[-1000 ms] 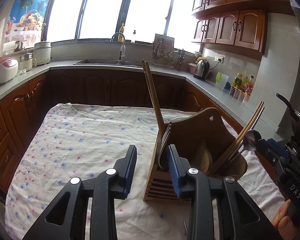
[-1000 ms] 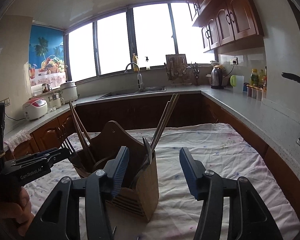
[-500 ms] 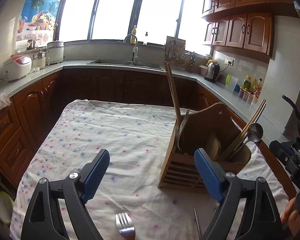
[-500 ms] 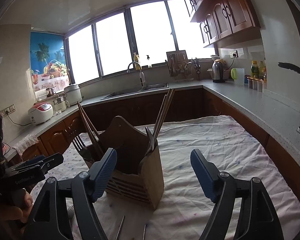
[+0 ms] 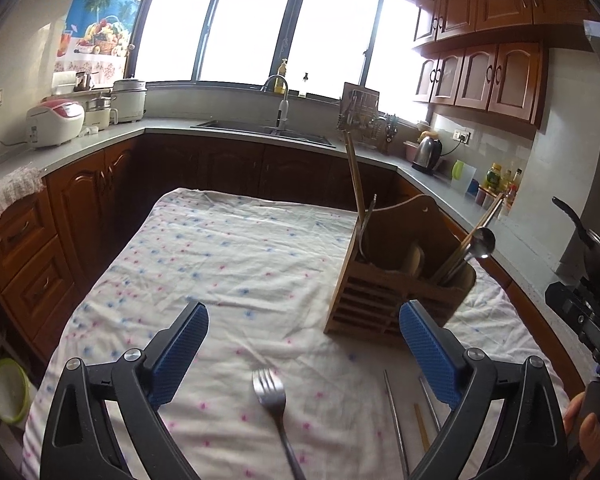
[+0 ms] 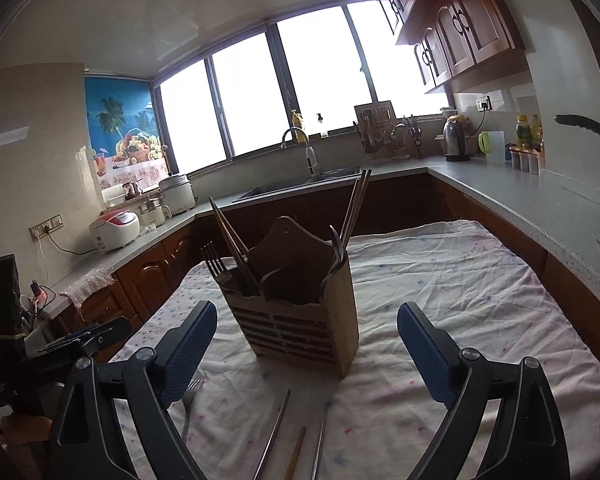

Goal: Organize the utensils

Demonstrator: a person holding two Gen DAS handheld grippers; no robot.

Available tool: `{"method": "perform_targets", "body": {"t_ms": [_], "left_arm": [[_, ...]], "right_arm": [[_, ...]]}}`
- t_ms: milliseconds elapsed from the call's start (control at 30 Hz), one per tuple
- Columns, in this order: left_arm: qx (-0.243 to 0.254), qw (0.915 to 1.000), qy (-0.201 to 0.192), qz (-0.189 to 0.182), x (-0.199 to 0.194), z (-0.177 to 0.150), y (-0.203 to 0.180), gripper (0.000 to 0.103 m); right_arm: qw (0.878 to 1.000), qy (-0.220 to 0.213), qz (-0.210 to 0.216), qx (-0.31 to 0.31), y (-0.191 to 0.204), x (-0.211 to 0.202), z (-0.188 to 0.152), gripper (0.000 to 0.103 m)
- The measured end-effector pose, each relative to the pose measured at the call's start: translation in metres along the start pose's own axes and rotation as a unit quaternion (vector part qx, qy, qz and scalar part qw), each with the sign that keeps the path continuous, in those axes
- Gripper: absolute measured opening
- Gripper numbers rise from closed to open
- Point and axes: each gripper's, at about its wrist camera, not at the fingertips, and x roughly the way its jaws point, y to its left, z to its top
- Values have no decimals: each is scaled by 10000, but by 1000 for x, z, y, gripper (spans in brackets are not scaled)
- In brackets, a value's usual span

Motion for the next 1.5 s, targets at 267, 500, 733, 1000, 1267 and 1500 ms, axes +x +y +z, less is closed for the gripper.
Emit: {"method": "perform_targets", "body": {"t_ms": [267,500,733,1000,1267,1500], "left_arm": [[-260,9997,-1,-42,-53,-28,12,97],[-261,9996,-105,87,-99,-52,11,97],[-153,9997,-175,-77,-137,-69,9,98],[317,9956,-880,-21,-184,-101,-6,102],[773,9946,-618,307,-170,-140,-25,102],[865,9939,-436,521,-166,-146,-28,102]], "right_arm": [[9997,61,176,171,0,-41,-22,95],[9998,-13,200,41,7,-76,-36,98],[9992,-252,283,-143,20,-110,-33,100],[9974,-642,71,-332,29,-131,-71,103],[9987,-283,-100,-403,23,-116,-113,103],[9986,-168,-229,-448,22,-118,-124,103]]}}
